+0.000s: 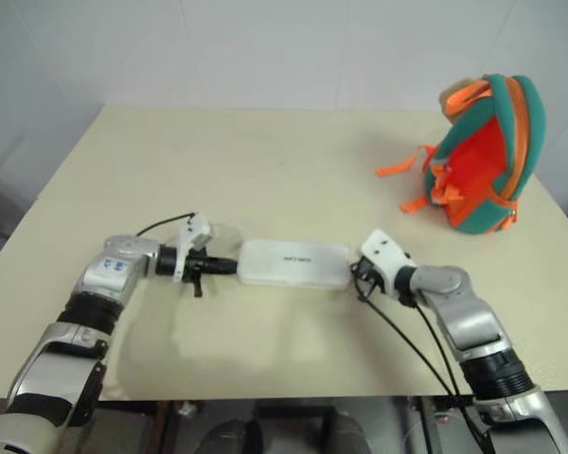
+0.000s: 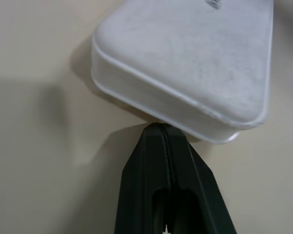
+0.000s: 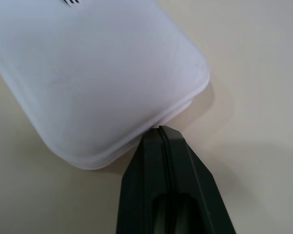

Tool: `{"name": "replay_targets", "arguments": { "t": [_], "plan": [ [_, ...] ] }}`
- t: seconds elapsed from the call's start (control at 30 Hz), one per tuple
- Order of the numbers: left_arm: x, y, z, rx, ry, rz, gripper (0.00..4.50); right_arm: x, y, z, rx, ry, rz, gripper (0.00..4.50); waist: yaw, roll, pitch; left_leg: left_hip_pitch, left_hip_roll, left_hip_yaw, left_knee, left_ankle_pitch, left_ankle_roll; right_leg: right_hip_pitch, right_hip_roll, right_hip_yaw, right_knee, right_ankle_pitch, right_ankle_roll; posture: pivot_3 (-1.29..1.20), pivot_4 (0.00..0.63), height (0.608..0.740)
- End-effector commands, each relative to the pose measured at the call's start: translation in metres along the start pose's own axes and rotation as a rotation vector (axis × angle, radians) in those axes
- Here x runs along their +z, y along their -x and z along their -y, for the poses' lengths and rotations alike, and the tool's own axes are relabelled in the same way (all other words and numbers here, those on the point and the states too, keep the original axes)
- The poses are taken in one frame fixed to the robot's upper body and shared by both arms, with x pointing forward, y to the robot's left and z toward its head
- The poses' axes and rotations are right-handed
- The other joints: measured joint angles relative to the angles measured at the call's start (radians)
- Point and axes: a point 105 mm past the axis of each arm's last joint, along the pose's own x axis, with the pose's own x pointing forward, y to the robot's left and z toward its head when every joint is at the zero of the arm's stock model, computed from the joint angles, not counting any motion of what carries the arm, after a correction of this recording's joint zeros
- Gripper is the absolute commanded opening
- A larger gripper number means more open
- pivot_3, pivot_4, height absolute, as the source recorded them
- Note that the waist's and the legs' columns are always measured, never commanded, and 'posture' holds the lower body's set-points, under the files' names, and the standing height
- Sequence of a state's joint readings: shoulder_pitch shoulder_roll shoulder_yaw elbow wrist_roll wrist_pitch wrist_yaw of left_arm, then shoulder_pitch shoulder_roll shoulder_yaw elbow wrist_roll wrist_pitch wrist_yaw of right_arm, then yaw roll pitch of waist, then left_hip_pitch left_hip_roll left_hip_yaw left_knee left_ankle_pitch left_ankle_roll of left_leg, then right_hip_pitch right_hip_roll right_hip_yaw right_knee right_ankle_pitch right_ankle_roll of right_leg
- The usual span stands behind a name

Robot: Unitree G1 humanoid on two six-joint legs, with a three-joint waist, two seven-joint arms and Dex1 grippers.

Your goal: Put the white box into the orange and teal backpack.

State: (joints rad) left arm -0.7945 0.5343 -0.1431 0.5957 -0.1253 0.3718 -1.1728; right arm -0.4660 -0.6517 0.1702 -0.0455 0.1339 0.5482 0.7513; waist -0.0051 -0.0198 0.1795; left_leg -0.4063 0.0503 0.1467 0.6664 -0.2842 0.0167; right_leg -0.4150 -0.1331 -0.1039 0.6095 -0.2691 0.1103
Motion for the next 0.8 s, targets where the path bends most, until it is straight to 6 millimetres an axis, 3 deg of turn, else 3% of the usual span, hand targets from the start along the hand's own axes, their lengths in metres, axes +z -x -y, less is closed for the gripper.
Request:
{"name": "replay_targets", "arguments": {
  "t": [0.03,0.33,0.63,0.8],
  "plan": [
    [0.012,-0.004,0.007,-0.036,-0.059,0.004,0.00,0.017,-0.004,-0.006,0.037,0.045,0.049,0.12,0.000,0.000,0.000,0.000,0.000,0.000,0.000,0.000,0.000,0.000,0.000,0.000,0.000,0.000,0.000,0.00,0.150,0.740],
    [0.006,-0.004,0.019,-0.093,-0.092,-0.053,0.00,0.026,0.000,-0.016,0.084,0.065,0.066,0.12,0.001,0.000,0.000,0.000,0.000,0.000,0.000,0.000,0.000,0.000,0.000,0.000,0.000,0.000,0.000,0.00,0.150,0.740],
    [-0.011,0.013,0.002,0.007,-0.093,-0.140,0.00,0.020,0.003,-0.011,0.059,0.064,0.052,0.12,-0.002,0.000,0.000,0.000,0.000,0.000,0.000,0.000,0.000,0.000,0.000,0.000,0.001,0.000,0.000,0.00,0.150,0.740],
    [-0.022,0.032,-0.002,0.033,-0.107,-0.221,0.00,0.018,0.005,-0.011,0.056,0.065,0.051,0.12,-0.012,0.000,0.000,0.001,0.000,0.000,0.000,0.000,0.000,0.000,0.000,0.000,0.002,0.000,0.000,0.00,0.150,0.740]
  ]
}}
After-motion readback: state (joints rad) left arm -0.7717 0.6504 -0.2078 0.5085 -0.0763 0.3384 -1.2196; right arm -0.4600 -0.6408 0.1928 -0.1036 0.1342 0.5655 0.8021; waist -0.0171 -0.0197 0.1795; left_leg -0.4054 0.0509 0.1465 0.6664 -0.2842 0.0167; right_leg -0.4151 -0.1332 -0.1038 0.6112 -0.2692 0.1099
